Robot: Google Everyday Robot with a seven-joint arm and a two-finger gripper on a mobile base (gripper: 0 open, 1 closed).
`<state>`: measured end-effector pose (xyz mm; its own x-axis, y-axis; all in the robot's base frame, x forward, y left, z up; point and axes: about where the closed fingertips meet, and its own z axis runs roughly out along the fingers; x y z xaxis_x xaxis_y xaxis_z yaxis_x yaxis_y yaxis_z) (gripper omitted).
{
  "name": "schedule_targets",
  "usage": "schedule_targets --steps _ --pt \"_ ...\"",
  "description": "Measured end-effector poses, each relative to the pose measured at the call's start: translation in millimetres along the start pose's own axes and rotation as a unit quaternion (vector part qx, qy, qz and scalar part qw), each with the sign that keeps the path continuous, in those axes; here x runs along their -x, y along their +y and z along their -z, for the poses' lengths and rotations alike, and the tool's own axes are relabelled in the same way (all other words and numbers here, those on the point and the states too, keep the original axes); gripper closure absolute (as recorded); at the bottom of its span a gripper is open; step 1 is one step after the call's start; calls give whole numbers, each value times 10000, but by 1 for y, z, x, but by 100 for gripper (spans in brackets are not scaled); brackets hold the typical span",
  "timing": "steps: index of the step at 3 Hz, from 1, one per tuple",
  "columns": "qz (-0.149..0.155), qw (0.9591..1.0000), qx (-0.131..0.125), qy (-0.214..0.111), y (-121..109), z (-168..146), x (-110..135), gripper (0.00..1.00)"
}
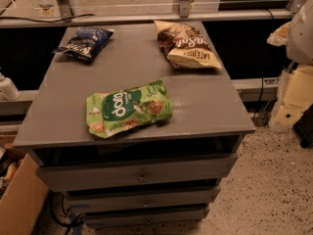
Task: Move green rice chip bag near blue chip bag
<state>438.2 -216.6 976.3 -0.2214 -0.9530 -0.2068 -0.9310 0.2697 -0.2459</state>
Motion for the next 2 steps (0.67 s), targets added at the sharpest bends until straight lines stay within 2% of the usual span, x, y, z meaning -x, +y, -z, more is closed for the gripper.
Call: schedule_targets --steps 1,2 --pt "2 10000 -12 -5 0 0 0 0" --pt "137 9993 -87 -330 -4 -9 24 0"
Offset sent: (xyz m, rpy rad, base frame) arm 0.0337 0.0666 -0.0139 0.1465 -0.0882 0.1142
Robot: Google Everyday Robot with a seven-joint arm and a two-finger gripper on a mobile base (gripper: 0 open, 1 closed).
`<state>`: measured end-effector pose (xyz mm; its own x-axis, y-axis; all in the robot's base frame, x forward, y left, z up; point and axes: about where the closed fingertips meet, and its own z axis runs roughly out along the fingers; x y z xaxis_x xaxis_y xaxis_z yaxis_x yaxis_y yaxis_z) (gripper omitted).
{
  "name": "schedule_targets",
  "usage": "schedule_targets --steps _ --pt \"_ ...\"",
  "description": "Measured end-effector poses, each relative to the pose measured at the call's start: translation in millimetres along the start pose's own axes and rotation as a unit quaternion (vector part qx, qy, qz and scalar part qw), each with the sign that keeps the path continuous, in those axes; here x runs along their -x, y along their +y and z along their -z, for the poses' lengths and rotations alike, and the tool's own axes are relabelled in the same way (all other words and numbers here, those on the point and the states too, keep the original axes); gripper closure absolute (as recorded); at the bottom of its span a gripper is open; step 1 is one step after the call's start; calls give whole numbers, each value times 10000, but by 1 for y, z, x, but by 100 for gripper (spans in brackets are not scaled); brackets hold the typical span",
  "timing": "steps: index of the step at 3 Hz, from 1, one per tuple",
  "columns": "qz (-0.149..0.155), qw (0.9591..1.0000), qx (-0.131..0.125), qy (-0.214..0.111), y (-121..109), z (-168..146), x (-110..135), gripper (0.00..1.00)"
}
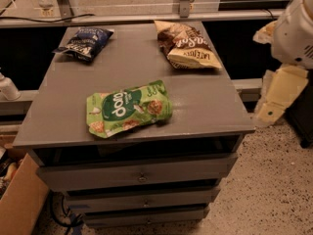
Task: Move green rice chip bag near blue chip bag
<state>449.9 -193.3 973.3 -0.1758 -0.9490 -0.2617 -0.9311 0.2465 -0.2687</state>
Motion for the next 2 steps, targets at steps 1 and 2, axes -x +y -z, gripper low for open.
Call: schedule_targets --steps 1,2 --pt "219 9985 -36 -507 -6 -28 42 0" --pt "528 9952 -50 -828 -9 -53 80 0"
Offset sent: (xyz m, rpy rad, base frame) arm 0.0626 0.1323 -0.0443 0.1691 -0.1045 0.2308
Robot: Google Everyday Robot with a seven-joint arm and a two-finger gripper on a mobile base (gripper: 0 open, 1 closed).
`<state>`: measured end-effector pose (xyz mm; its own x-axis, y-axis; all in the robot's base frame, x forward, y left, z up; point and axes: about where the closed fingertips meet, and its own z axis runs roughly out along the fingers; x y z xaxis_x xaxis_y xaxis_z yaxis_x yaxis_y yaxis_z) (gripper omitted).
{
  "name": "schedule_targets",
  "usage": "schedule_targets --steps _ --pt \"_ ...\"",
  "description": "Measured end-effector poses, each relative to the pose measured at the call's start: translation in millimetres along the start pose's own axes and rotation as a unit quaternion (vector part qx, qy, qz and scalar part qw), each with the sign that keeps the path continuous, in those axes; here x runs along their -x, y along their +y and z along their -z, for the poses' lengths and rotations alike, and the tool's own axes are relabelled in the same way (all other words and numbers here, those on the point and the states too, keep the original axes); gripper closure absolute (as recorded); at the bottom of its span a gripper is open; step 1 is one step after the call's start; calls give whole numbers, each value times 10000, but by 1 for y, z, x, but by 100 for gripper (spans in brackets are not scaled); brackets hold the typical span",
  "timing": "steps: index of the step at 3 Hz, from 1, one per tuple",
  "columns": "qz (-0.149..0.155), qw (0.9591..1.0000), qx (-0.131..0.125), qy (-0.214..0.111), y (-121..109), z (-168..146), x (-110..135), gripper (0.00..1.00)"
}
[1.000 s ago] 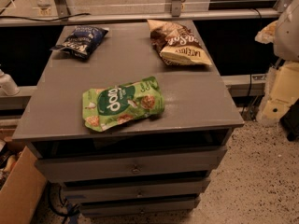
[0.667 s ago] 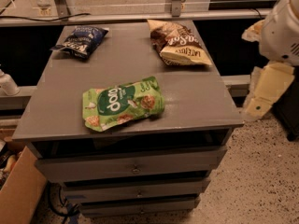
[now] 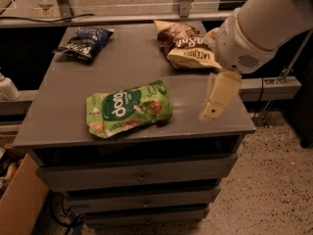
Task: Move green rice chip bag near blue chip bag
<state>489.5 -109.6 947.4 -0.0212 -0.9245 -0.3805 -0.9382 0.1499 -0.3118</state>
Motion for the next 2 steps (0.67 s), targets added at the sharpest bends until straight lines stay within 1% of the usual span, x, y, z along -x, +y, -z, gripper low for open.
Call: schedule_targets --steps 1,2 --pt "21 9991 275 -334 8 -72 36 0" --pt "22 9990 272 -355 8 -71 37 0"
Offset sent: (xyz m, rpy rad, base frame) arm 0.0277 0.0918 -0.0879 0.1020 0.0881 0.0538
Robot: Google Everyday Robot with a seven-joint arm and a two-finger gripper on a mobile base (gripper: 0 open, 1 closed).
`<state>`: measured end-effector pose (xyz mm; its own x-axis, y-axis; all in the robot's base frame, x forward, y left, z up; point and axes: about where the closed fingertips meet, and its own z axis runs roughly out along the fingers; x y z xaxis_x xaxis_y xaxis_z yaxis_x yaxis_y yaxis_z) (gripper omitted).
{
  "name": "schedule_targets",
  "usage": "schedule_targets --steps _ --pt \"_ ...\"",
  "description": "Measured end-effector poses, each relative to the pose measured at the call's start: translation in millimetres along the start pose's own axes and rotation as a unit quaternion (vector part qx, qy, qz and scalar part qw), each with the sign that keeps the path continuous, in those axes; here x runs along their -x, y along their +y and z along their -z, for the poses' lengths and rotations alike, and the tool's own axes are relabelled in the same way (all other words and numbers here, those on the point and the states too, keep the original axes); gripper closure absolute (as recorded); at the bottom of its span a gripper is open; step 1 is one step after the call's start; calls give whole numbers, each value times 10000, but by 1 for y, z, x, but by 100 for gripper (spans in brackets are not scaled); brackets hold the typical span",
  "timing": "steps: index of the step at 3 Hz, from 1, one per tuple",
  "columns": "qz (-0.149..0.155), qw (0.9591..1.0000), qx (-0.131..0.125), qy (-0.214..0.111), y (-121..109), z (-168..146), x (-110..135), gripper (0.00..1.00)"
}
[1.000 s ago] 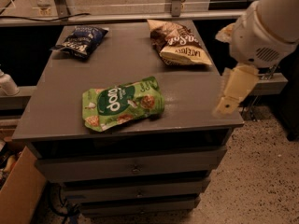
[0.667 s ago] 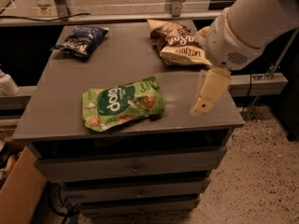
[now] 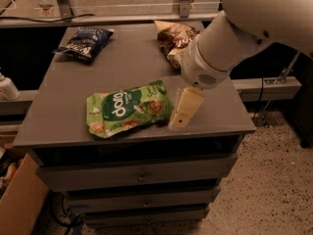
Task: Move green rice chip bag near blue chip bag
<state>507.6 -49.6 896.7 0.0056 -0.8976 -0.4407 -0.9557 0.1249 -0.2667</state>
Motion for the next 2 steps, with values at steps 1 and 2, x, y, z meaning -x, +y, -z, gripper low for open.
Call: schedule_targets --steps 1,2 --pt "149 9996 34 -252 -5 -14 20 0" --pt "336 9985 74 -436 -13 -38 46 0"
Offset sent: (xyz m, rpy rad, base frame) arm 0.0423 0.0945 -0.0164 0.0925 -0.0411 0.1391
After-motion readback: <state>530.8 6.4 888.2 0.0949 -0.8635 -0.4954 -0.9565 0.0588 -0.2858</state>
